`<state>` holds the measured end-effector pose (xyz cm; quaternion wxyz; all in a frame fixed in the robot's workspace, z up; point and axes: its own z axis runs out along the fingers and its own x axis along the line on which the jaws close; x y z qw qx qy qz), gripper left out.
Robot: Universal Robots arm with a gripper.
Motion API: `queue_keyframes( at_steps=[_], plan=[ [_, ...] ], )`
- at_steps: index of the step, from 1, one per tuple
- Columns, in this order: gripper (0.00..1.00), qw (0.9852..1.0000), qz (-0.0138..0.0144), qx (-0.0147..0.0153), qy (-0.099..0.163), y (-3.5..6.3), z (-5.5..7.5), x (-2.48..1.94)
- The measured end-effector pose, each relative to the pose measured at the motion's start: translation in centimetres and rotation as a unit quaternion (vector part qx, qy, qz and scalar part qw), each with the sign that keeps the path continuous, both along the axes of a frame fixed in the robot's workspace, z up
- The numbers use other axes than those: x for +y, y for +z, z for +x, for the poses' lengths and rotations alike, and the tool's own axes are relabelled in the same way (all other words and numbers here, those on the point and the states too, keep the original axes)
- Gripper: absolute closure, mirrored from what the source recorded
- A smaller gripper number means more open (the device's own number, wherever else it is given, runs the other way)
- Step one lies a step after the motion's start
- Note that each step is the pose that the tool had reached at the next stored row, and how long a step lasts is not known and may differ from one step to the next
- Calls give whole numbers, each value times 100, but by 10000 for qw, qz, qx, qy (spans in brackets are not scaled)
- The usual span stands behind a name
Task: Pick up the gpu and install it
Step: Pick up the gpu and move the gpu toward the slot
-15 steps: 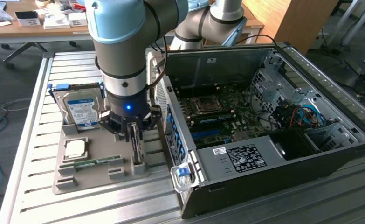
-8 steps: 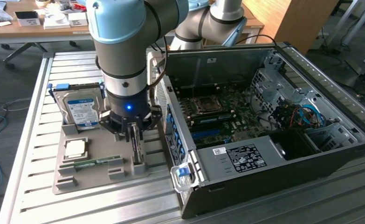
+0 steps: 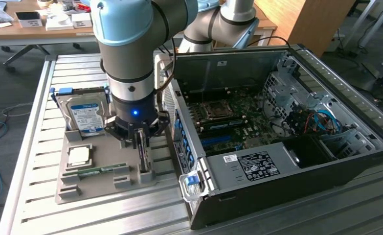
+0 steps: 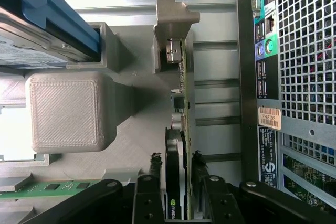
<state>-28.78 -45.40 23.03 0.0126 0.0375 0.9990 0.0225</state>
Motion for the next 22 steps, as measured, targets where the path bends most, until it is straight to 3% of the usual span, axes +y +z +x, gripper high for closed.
queue_keyframes(
  at_steps=[1,3,14,22],
  plan=[
    [62,10000,0,0,0,0,0,0],
    [73,10000,0,0,0,0,0,0],
    [73,10000,0,0,3,0,0,0],
    [73,9999,-1,1,169,-3,10,0]
  ],
)
